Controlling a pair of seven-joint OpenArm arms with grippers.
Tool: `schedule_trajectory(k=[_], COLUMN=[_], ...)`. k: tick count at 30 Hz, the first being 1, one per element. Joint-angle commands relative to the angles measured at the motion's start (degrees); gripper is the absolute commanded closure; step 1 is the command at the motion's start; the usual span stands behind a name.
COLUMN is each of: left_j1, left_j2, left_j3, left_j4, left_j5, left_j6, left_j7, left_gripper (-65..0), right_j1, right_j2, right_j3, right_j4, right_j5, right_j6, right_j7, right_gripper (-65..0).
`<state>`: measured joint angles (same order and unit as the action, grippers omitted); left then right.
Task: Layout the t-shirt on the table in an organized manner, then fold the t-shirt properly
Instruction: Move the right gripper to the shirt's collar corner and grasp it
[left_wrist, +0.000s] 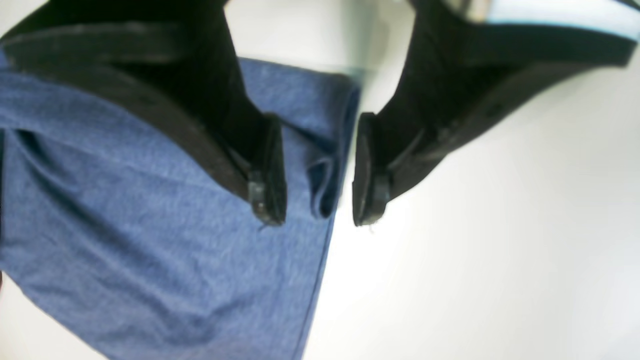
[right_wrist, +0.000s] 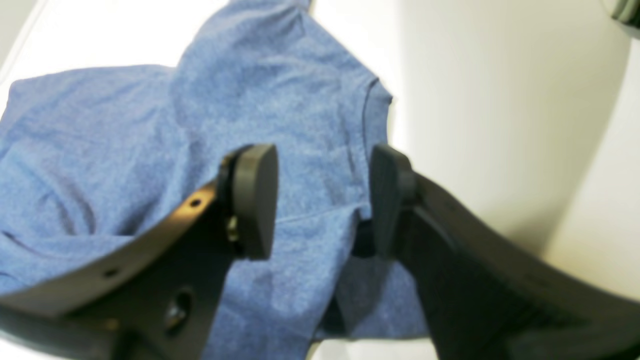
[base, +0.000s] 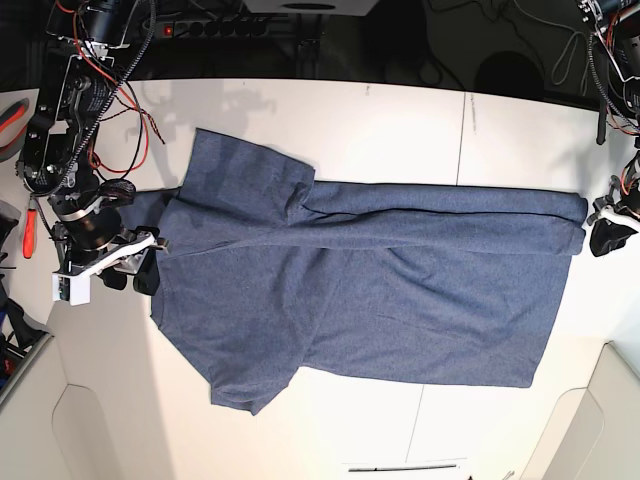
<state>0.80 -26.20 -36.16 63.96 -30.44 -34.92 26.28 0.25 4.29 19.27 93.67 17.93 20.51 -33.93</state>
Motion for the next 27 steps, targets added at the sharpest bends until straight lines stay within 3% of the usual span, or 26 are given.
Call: schedule_trajectory(k=[1, 3, 6, 14, 19, 21, 27], left_j1=[-0.52, -0.11, 1.03, 2.40, 2.40, 2.40, 2.40], left_j2=[-1.31, -1.51, -1.79, -2.08, -2.05, -2.03, -1.51], left_j3=[-0.74, -1.18, -1.20, -1.20, -1.20, -1.20, -1.20], left_j4=[0.81, 0.81, 0.81, 0.81, 0.81, 0.81, 0.81], left_j5=[-1.05, -1.51, -3.23, -5.95, -8.85, -9.25, -9.22], left_j6=[-0.48, -1.03, -5.08, -5.08, -5.08, -5.08, -5.08], left_j7=[-0.11, 0.55, 0.79, 1.01, 1.03, 1.27, 1.86], left_gripper=[-25.4, -25.4, -25.4, -25.4, -25.4, -25.4, -25.4], right_j1=[-0.20, -2.47, -7.72, -21.07, -22.10, -20.81, -14.25], right_j2=[0.44, 0.42, 0.39, 0.28, 0.26, 0.26, -0.92], right_j3=[0.13, 0.11, 0.11, 0.13, 0.13, 0.11, 0.11], right_j4=[1.88, 3.98, 8.35, 14.05, 6.78, 1.60, -13.31], right_j5=[1.18, 3.34, 6.82, 8.46, 11.76, 14.23, 20.31], right_j6=[0.24, 0.26, 0.52, 1.75, 1.75, 1.77, 3.41], right_j7=[0.44, -1.20, -2.38, -2.34, -0.31, -0.33, -0.74], right_gripper=[-29.5, -29.2, -24.4, -24.0, -25.7, -28.4, -28.7])
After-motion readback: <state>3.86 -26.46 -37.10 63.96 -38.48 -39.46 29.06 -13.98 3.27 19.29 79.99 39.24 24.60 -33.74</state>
